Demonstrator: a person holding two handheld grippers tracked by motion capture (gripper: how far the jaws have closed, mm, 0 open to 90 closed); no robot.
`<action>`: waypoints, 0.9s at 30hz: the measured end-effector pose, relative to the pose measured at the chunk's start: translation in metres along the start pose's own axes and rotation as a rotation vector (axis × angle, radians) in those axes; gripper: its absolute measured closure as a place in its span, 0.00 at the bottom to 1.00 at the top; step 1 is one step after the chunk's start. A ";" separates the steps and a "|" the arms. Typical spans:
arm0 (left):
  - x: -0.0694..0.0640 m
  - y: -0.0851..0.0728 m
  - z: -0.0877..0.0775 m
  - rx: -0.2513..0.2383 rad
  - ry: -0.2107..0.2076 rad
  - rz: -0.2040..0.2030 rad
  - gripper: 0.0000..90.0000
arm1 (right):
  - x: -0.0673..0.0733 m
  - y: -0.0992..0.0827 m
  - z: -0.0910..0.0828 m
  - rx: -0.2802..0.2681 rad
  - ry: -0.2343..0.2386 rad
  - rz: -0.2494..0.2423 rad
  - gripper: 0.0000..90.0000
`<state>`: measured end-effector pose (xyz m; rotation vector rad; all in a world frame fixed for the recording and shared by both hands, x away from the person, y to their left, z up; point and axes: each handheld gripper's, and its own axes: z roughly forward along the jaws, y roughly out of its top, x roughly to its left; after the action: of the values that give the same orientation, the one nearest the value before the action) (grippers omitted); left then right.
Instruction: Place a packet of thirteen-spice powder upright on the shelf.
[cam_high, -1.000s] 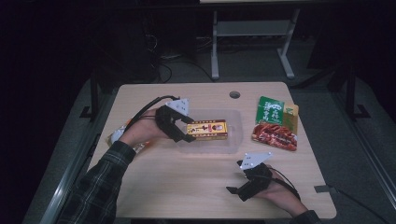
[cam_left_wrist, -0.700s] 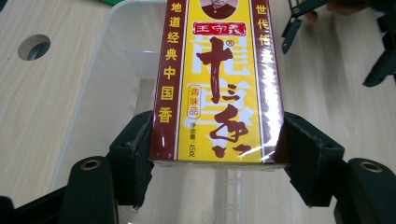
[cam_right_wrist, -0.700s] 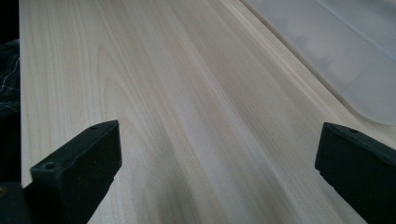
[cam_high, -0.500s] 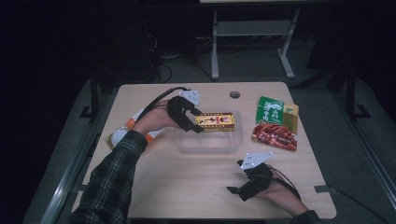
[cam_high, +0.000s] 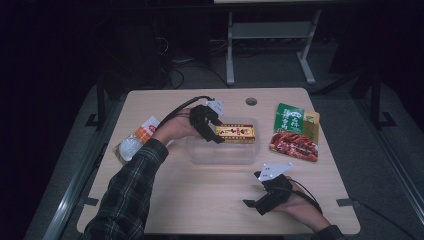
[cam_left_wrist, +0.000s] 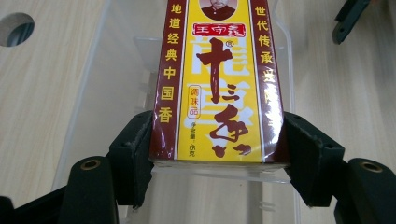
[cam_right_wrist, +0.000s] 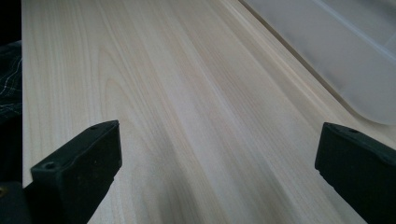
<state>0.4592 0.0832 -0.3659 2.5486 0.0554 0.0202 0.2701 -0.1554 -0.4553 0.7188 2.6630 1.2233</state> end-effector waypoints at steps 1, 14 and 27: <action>0.001 0.000 0.001 -0.002 -0.004 0.001 0.36 | 0.000 0.000 0.000 -0.001 0.000 -0.001 0.00; 0.004 -0.001 0.005 -0.006 -0.015 -0.009 0.35 | -0.001 0.000 0.000 0.002 0.002 0.003 0.00; 0.004 0.003 0.005 -0.049 -0.012 -0.010 0.35 | -0.001 0.000 0.000 0.003 0.001 0.007 0.00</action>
<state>0.4637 0.0783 -0.3680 2.4990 0.0623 0.0030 0.2709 -0.1560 -0.4553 0.7285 2.6654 1.2221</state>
